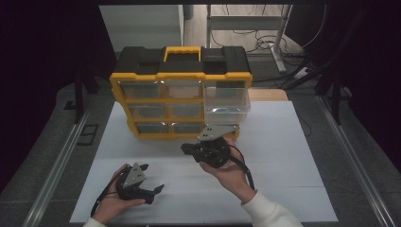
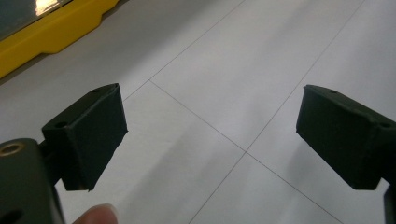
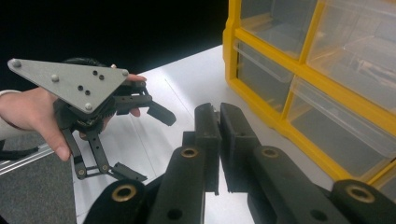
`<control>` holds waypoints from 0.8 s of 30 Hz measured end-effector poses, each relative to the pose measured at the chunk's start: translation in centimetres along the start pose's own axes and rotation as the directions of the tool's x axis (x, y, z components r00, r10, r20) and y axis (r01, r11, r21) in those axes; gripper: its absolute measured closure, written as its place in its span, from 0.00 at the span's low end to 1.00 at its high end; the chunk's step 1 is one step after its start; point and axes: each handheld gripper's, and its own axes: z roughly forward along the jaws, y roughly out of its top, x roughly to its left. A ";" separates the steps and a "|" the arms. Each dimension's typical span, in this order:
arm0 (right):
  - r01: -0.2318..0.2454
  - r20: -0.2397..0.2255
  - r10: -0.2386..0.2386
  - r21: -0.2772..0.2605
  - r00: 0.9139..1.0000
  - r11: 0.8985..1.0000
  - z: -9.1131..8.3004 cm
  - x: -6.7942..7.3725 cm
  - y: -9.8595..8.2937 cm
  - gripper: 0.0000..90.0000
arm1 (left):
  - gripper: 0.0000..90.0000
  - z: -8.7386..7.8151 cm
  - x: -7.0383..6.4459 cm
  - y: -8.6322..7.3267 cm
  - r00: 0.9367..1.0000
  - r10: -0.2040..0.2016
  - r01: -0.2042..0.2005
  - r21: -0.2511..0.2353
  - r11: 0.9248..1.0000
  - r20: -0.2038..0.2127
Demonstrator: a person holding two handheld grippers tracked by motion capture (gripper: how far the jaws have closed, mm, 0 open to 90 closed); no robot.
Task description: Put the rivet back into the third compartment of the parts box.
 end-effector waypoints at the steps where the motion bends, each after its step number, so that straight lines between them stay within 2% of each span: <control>1: 0.000 0.000 0.000 -0.003 1.000 1.000 -0.1 0.0 0.1 0.96 | 0.10 0.0 0.0 0.0 1.000 0.000 0.000 0.000 1.000 0.000; 24: 0.027 -0.005 -0.028 -0.071 1.000 0.997 -1.5 0.9 1.4 0.96 | 0.10 0.0 0.0 0.0 1.000 0.006 -0.006 0.006 1.000 -0.001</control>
